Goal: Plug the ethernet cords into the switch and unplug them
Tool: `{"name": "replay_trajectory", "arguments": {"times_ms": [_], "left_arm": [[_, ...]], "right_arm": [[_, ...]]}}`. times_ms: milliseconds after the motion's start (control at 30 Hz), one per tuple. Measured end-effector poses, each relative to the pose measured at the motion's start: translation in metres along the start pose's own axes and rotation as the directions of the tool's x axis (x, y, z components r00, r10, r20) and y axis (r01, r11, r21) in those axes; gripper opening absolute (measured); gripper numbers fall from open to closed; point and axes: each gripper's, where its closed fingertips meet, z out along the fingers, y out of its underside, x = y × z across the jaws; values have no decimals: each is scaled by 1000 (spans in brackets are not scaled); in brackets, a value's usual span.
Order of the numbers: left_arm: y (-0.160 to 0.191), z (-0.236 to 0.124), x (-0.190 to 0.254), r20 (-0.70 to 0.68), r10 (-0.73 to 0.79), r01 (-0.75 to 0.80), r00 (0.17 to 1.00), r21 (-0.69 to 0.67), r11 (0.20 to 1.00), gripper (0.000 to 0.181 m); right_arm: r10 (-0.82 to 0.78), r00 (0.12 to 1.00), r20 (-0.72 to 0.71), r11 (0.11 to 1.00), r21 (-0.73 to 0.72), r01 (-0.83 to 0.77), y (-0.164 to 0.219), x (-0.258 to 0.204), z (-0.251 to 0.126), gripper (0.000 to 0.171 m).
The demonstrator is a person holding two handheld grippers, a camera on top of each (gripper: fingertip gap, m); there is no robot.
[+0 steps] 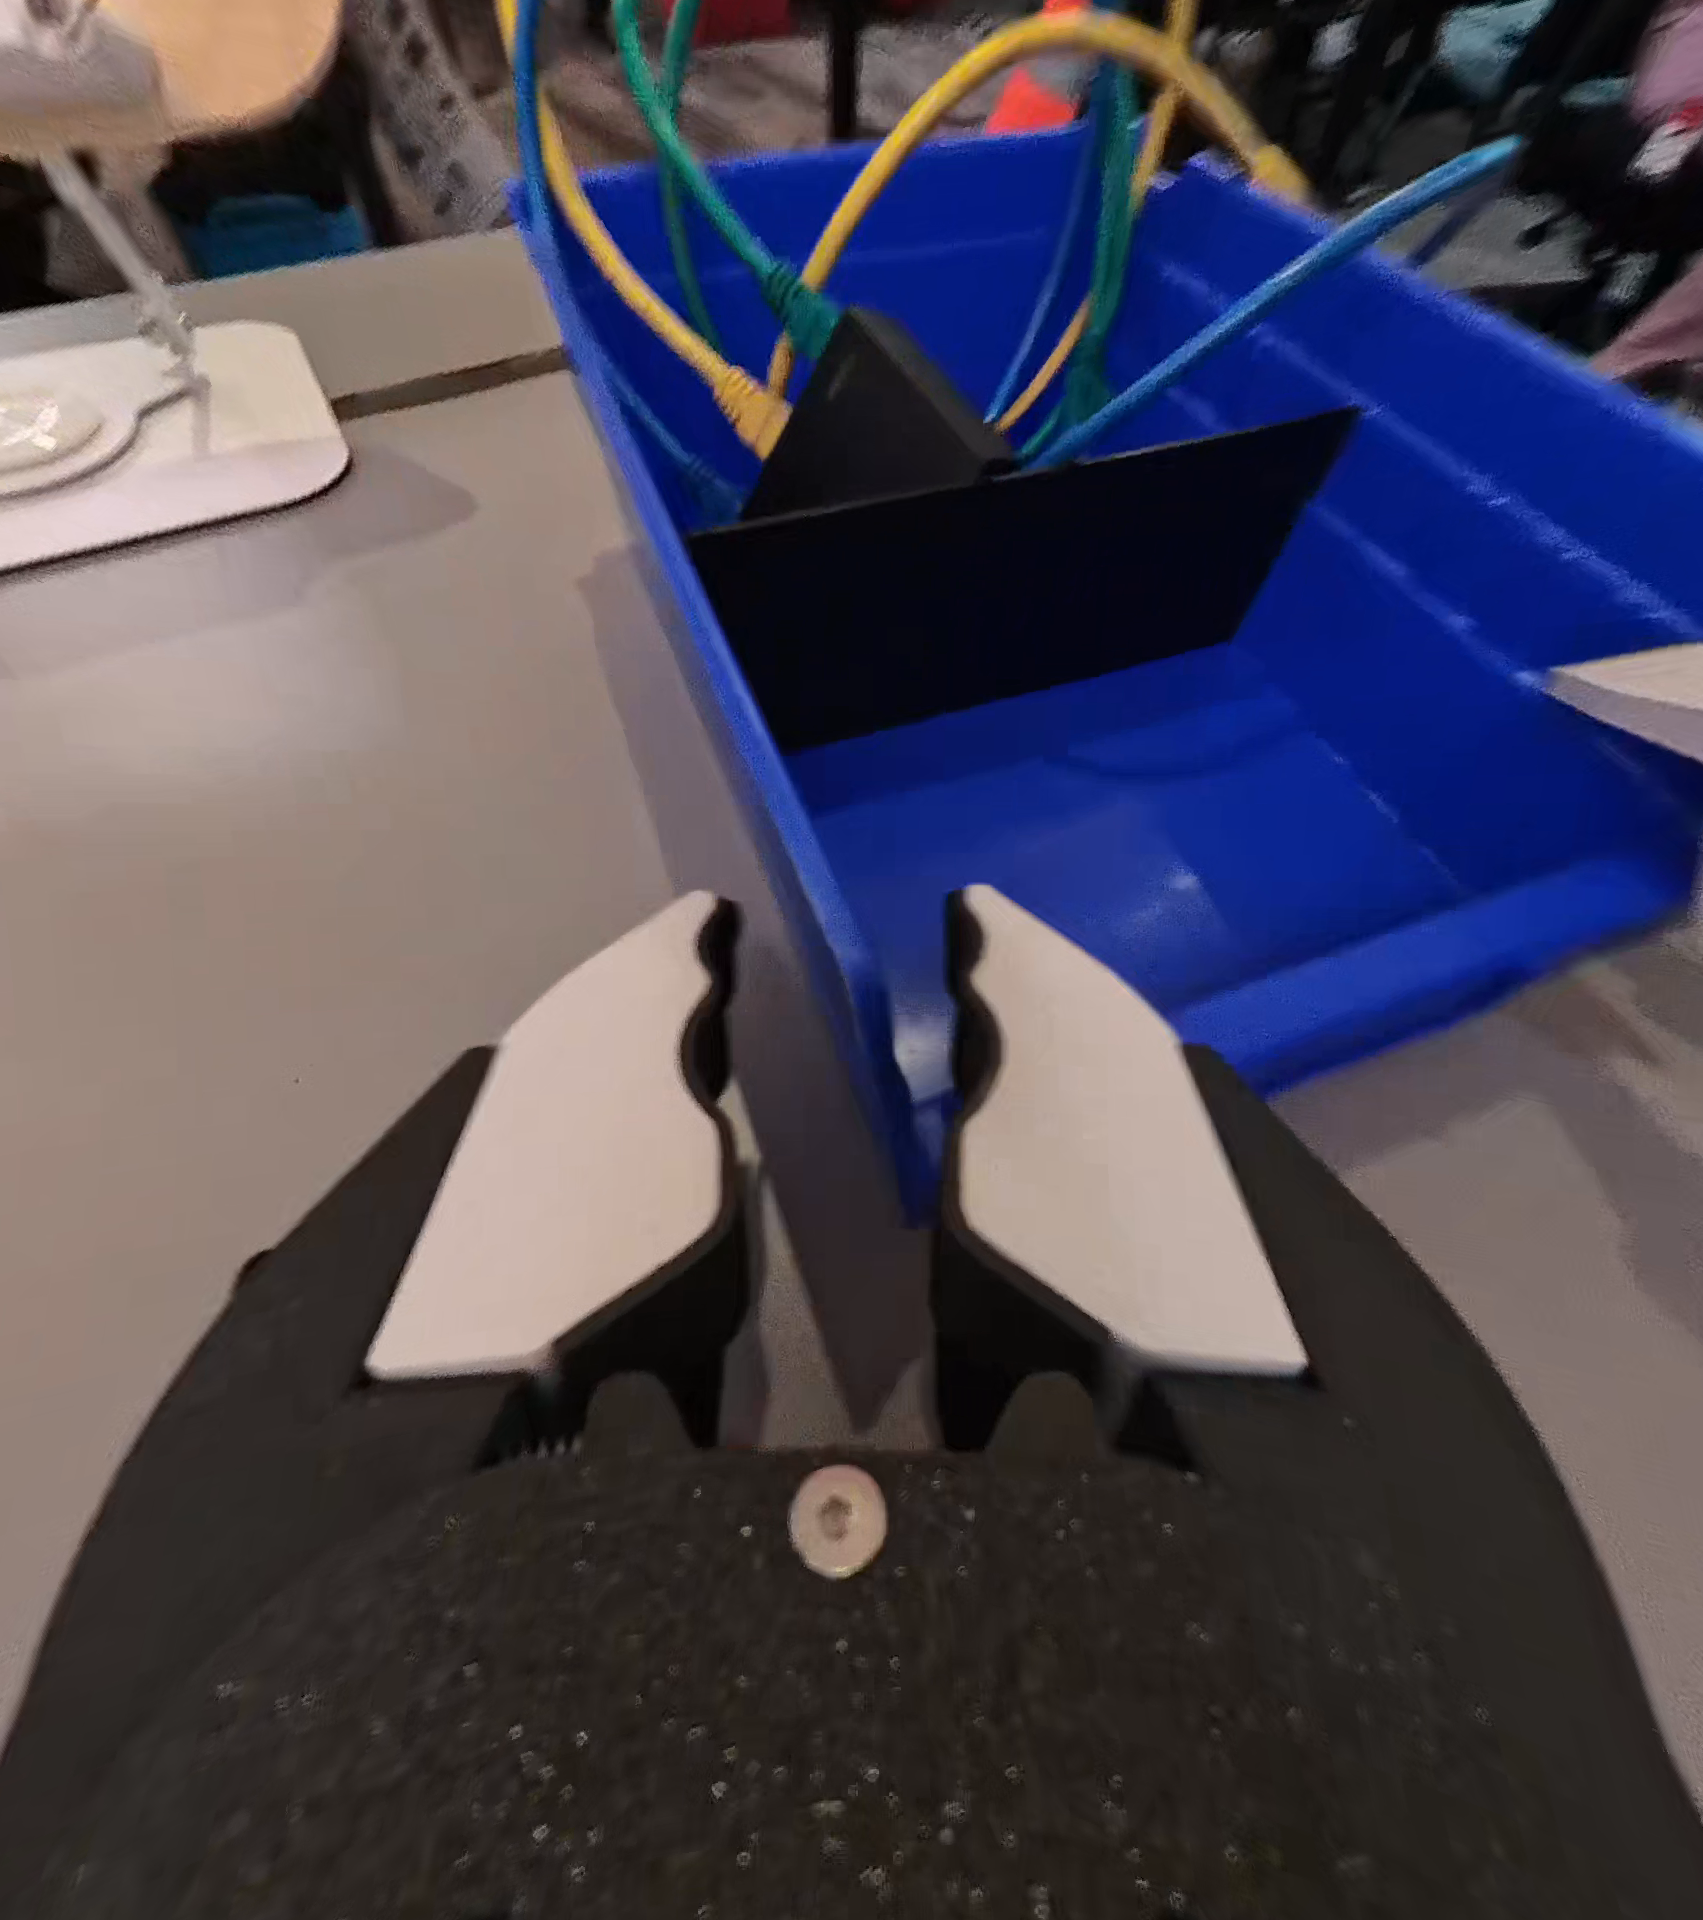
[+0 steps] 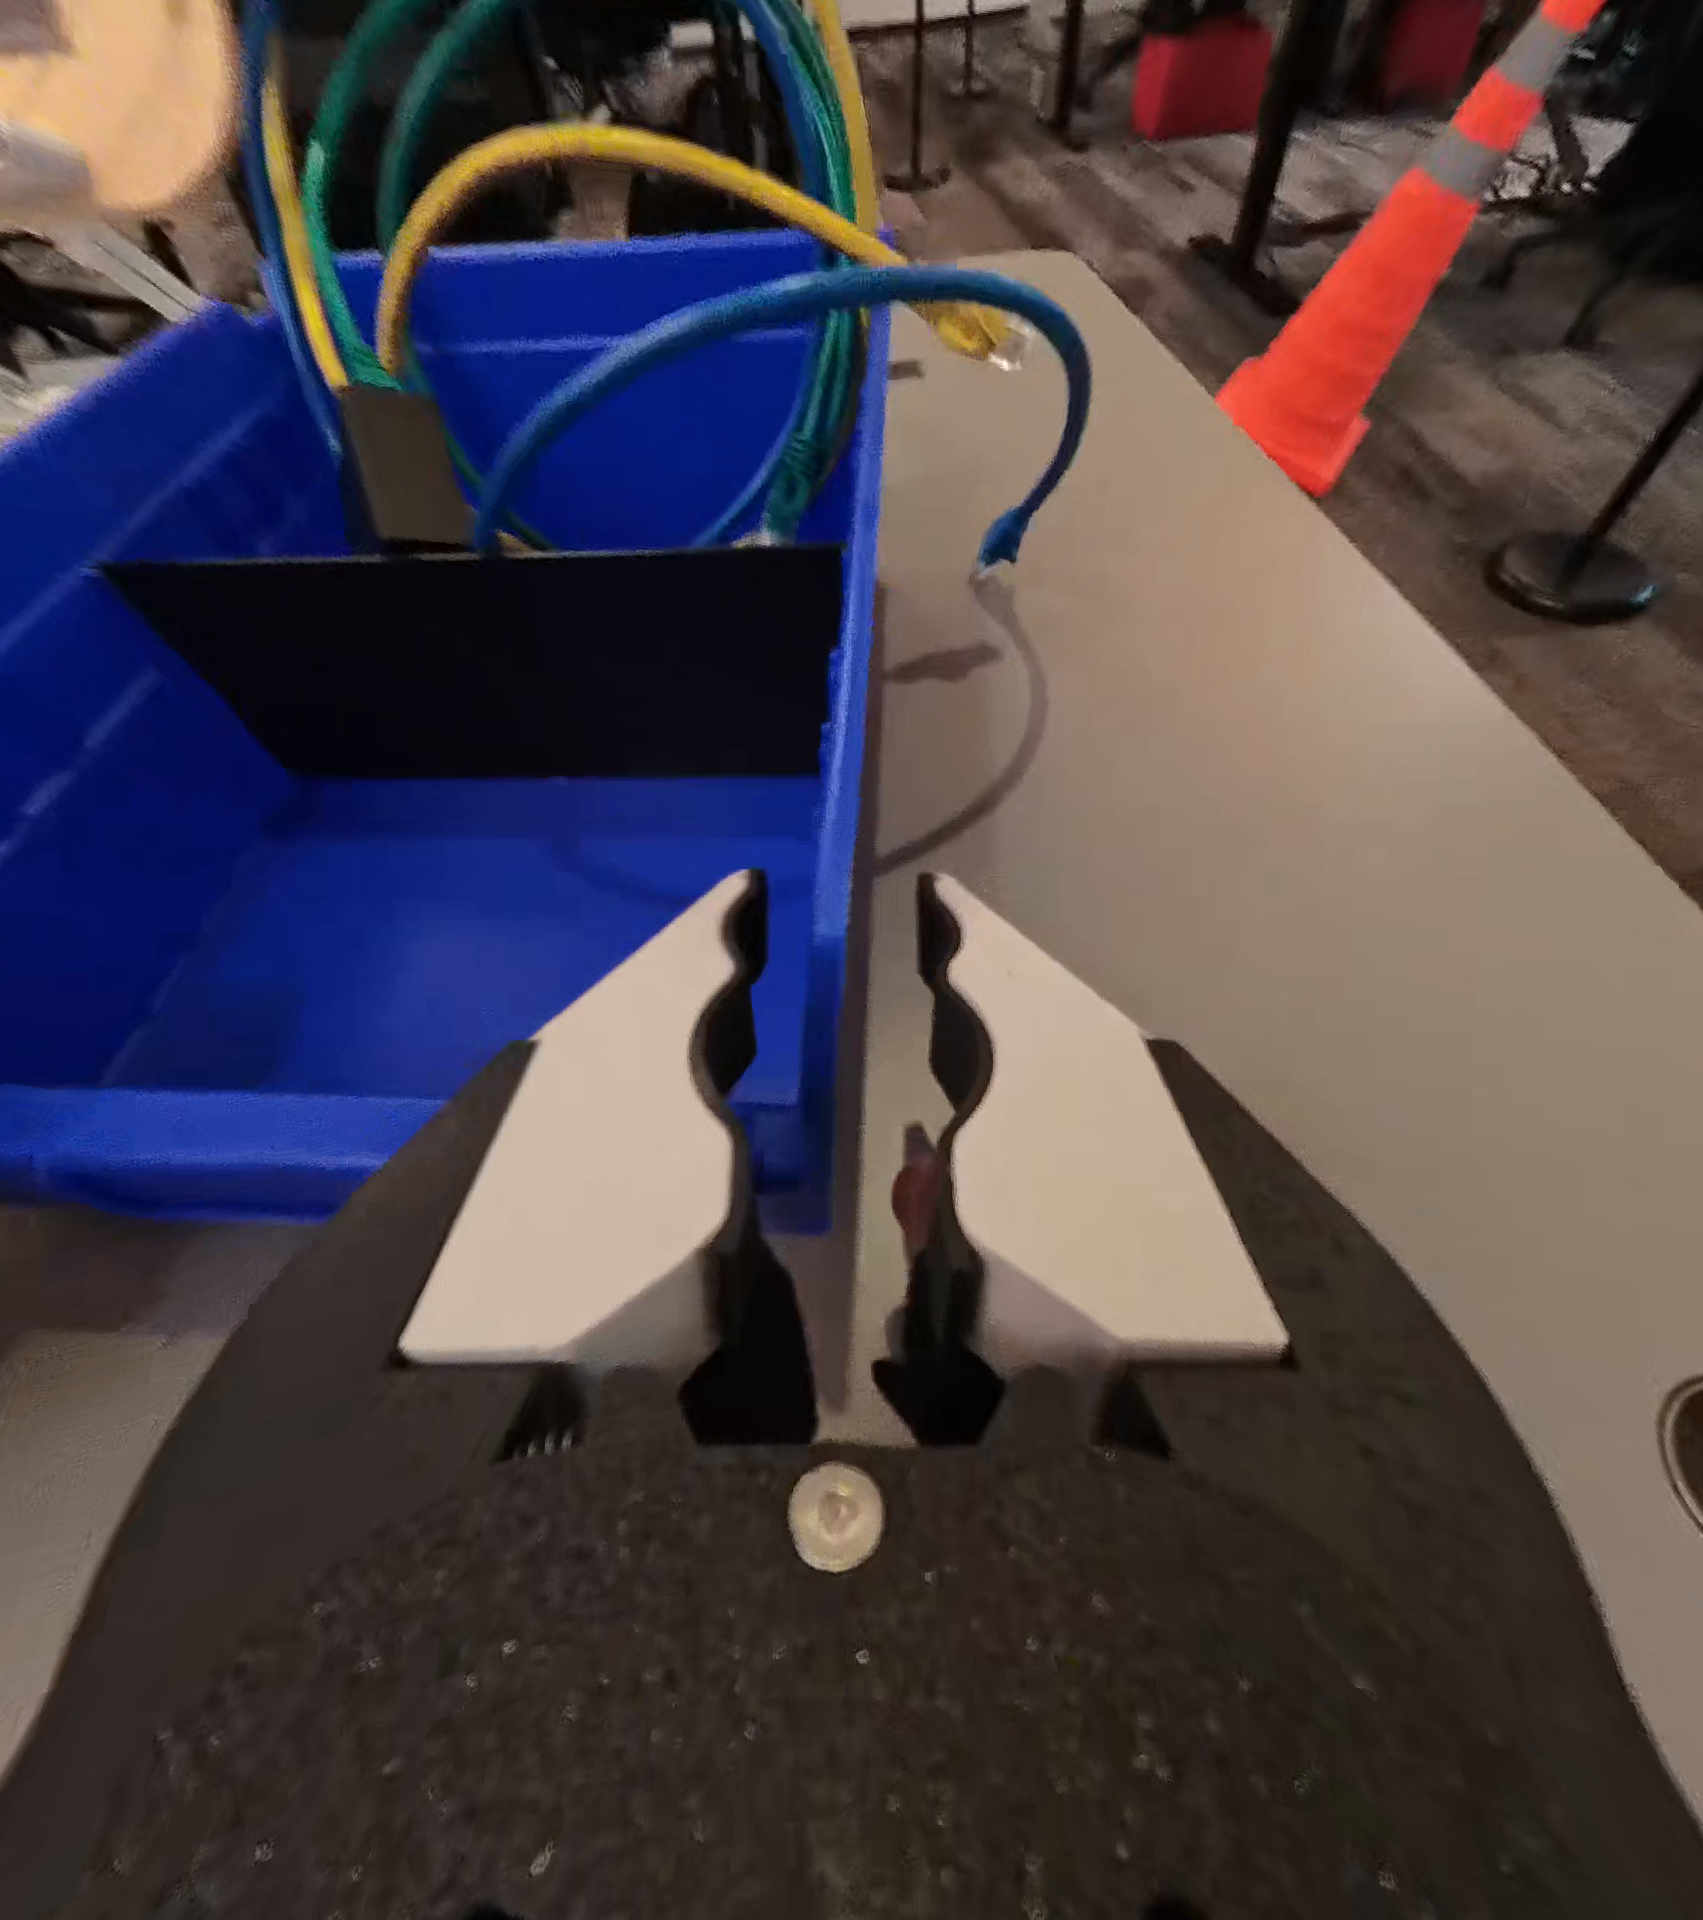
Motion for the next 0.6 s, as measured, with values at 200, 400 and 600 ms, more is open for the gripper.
{"name": "replay_trajectory", "arguments": {"times_ms": [200, 400, 600], "left_arm": [[5, 2, -12, 87, -39, 41, 995, -29, 999, 5], [12, -50, -62, 189, -91, 88, 978, 26, 996, 4], [23, -115, -153, 318, -65, 65, 946, 8, 998, 4]], "right_arm": [[-130, 991, -32, 991, 18, 131, -2, -12, -7, 2], [-168, 986, 16, 983, 80, 166, -14, -78, -24, 1], [-191, 963, 192, 980, 95, 176, -9, -190, -19, 3]]}}
